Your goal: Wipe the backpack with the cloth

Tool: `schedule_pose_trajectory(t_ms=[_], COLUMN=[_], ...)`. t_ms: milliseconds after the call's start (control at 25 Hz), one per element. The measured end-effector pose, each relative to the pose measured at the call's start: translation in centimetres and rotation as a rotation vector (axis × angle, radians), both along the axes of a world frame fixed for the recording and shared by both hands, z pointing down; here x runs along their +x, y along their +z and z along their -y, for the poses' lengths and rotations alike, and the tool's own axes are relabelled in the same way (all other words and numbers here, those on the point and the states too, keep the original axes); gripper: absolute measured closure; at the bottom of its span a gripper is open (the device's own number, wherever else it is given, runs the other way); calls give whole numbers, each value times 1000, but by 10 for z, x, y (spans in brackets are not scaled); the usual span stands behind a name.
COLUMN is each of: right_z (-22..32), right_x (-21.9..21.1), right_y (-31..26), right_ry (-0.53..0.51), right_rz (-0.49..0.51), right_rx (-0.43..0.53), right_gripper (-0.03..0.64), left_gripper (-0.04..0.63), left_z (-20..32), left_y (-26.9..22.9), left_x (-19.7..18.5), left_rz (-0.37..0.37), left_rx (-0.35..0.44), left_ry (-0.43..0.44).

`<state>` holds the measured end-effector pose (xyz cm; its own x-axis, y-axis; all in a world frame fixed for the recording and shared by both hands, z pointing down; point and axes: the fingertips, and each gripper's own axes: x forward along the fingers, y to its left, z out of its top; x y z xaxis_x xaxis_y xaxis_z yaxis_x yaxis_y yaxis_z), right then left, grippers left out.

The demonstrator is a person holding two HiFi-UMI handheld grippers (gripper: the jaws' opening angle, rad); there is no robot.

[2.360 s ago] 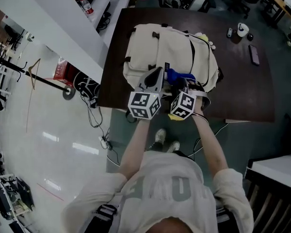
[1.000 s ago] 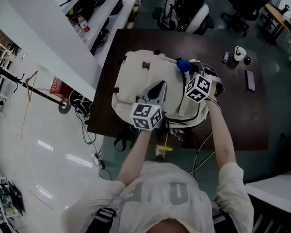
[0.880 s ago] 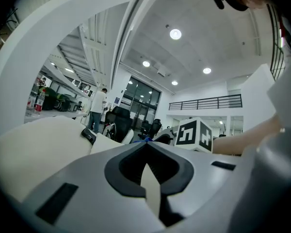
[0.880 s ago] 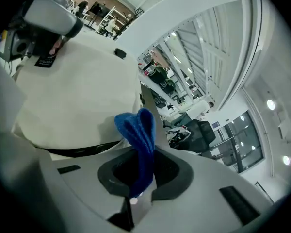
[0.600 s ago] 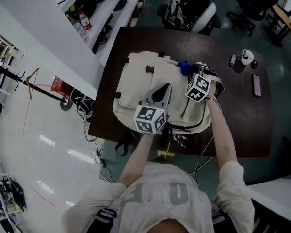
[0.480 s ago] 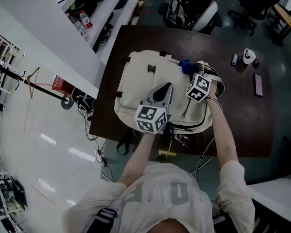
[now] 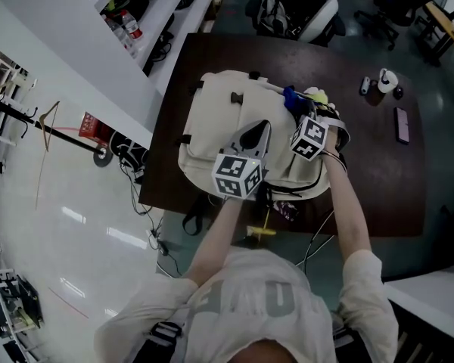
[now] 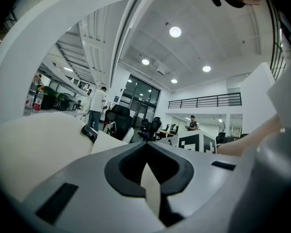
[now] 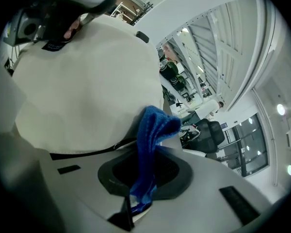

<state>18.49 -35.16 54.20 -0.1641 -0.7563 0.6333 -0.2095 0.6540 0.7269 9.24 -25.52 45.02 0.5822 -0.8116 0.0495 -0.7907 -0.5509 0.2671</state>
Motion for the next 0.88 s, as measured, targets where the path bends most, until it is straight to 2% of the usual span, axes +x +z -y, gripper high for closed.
schedule_pose_trajectory(t_ms=[120, 280, 480, 680, 880], right_z=[-15, -32, -56, -80, -107], right_x=[1, -3, -15, -20, -22], right_y=[4, 3, 4, 3, 5], right_ry=[5, -6, -40, -27, -31], right_rz=[7, 1, -9, 22, 21], right_rx=[-11, 1, 11, 19, 22], right_gripper=[569, 569, 569, 569, 569], left_gripper=[591, 592, 591, 591, 591], left_z=[-1, 0, 0, -2, -20], left_y=[3, 4, 7, 7, 2], left_x=[4, 4, 6, 8, 7], left_rz=[39, 35, 64, 78, 82], left_rx=[9, 6, 12, 10, 46], left_ry=[10, 13, 18, 27, 23])
